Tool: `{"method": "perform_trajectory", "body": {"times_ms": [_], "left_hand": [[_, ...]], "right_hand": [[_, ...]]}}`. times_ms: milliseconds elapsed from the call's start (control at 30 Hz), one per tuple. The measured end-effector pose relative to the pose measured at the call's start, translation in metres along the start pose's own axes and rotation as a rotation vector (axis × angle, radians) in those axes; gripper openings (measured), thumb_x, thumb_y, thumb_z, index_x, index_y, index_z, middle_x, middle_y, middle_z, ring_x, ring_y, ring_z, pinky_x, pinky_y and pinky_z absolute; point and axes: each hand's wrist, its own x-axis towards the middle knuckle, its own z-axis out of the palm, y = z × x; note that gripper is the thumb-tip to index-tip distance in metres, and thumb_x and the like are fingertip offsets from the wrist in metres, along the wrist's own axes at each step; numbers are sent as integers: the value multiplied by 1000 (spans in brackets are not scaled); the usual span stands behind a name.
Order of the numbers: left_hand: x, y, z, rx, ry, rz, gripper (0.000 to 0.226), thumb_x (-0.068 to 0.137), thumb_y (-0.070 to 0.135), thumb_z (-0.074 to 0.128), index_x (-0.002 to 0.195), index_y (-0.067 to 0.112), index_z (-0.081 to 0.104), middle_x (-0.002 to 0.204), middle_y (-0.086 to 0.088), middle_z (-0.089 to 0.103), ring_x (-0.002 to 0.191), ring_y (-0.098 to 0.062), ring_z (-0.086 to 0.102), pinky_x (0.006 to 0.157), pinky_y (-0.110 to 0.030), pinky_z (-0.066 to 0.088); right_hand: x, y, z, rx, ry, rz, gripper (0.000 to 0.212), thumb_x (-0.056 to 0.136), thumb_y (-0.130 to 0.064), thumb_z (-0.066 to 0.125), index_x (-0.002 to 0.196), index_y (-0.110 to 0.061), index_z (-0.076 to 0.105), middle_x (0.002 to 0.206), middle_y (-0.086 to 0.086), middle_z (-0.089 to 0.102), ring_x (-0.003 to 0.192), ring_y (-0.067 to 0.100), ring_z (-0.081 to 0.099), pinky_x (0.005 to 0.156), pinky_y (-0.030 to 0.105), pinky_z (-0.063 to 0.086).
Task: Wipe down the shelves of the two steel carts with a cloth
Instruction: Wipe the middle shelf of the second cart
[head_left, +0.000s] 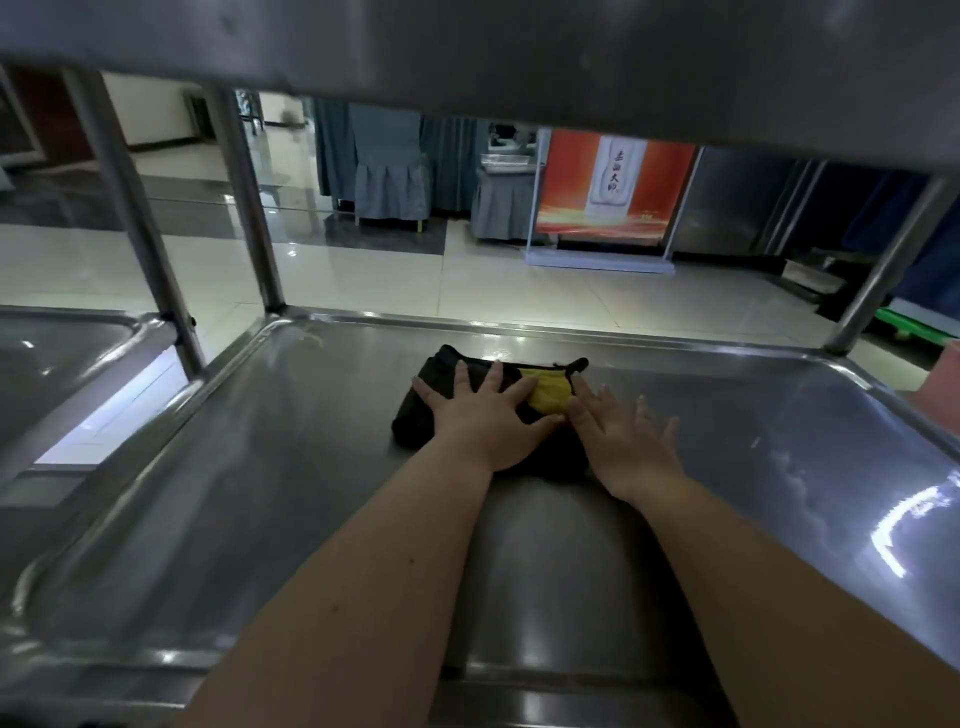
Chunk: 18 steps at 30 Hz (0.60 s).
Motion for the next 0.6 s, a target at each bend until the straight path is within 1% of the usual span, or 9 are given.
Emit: {"method": "perform_trajectory", "body": {"times_ms": [67, 133, 233, 300, 400, 467, 533, 600], "left_hand": [[1, -41, -7, 2, -3, -77, 76, 79, 86, 17, 147, 53, 6, 162, 8, -1, 147, -33, -10, 99, -78, -10], [-2, -96, -14, -5, -1, -197, 77, 77, 88, 17, 146, 55, 6, 162, 9, -1, 147, -31, -8, 101, -77, -8], [-12, -173, -21, 4, 8, -369, 81, 71, 92, 15, 144, 58, 7, 161, 12, 1, 148, -30, -5, 102, -77, -9], [-17, -197, -23, 36, 0, -407, 84, 68, 94, 12, 144, 59, 7, 161, 12, 1, 148, -29, -3, 102, -75, -11], [-14, -199, -22, 40, -5, -421, 82, 68, 94, 10, 143, 60, 6, 161, 13, 1, 148, -31, -4, 101, -75, -12], [-6, -183, -22, 23, -13, -426, 83, 69, 93, 11, 144, 58, 7, 161, 13, 0, 147, -33, -6, 100, -76, -12], [6, -148, -19, 11, 7, -342, 82, 71, 91, 14, 145, 56, 9, 161, 11, 1, 147, -35, -5, 100, -78, -10], [20, -91, -12, 4, 7, -200, 78, 74, 89, 17, 145, 56, 11, 161, 11, 1, 147, -35, -5, 99, -78, -9]], "right_hand": [[1, 0, 0, -64, -16, -15, 56, 90, -74, 11, 144, -61, 1, 163, -10, 5, 149, 35, -2, 113, 64, -8], [0, -1, 0, -134, -32, -28, 60, 87, -77, 17, 144, -61, 6, 163, -9, 3, 149, 35, -3, 113, 64, -7], [0, -2, 0, -168, -43, -29, 63, 85, -79, 16, 144, -61, 6, 164, -8, 0, 148, 36, -5, 113, 64, -7], [0, -3, 1, -181, -48, -23, 63, 85, -79, 14, 144, -61, 4, 164, -8, -2, 148, 36, -6, 113, 64, -9], [0, -5, 5, -202, -39, -1, 62, 86, -78, 12, 144, -61, 1, 163, -8, -5, 148, 36, -10, 112, 64, -11], [1, -5, 7, -210, -39, 9, 62, 86, -78, 11, 145, -59, 1, 163, -7, -7, 148, 37, -10, 112, 64, -11], [1, -6, 8, -208, -43, 10, 64, 85, -78, 10, 145, -58, -1, 163, -7, -8, 148, 37, -11, 112, 64, -11], [1, -5, 8, -196, -37, 12, 71, 83, -79, 10, 146, -54, -9, 163, -6, -9, 148, 37, -10, 112, 64, -10]]}}
